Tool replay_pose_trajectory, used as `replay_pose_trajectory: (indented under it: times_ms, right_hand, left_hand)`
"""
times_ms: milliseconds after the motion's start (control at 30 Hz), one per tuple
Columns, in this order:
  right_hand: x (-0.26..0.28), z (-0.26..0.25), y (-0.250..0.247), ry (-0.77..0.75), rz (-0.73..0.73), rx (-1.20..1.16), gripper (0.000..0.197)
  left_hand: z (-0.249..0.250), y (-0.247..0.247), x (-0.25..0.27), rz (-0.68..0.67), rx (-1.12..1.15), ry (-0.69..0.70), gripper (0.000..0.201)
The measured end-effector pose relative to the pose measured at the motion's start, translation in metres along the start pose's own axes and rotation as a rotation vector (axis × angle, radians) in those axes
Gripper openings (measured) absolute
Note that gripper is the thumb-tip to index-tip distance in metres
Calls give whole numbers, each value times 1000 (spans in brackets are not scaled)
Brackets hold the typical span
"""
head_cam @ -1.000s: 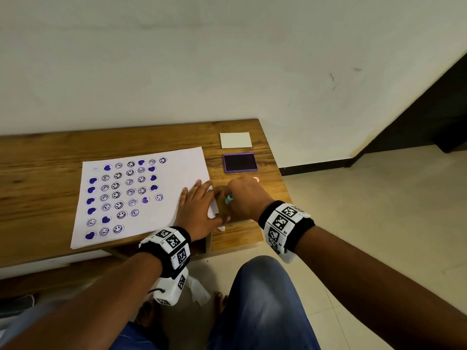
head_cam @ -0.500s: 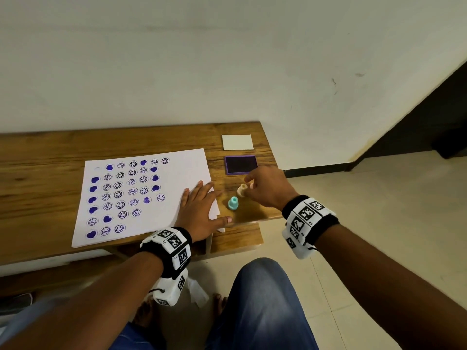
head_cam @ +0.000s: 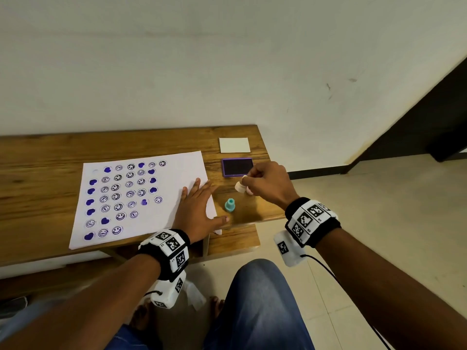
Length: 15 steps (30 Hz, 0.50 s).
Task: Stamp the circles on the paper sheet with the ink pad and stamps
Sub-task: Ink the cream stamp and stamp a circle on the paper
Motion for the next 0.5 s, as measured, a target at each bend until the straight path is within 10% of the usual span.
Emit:
replay_pose_trajectory:
  times_ms: [500]
  right_hand:
    - [22, -15, 5, 98, -182, -533, 22]
  left_hand:
    - [56, -35, 1, 304, 730, -134, 44]
Point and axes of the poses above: each hand's wrist, its own x-axis away from the middle knuckle, its own y-axis out of the palm, z = x × y, the point moved 3 cm from there along -x, towards the middle knuckle, and after that the axes turned 8 degrees about y, right-handed, at the moved point
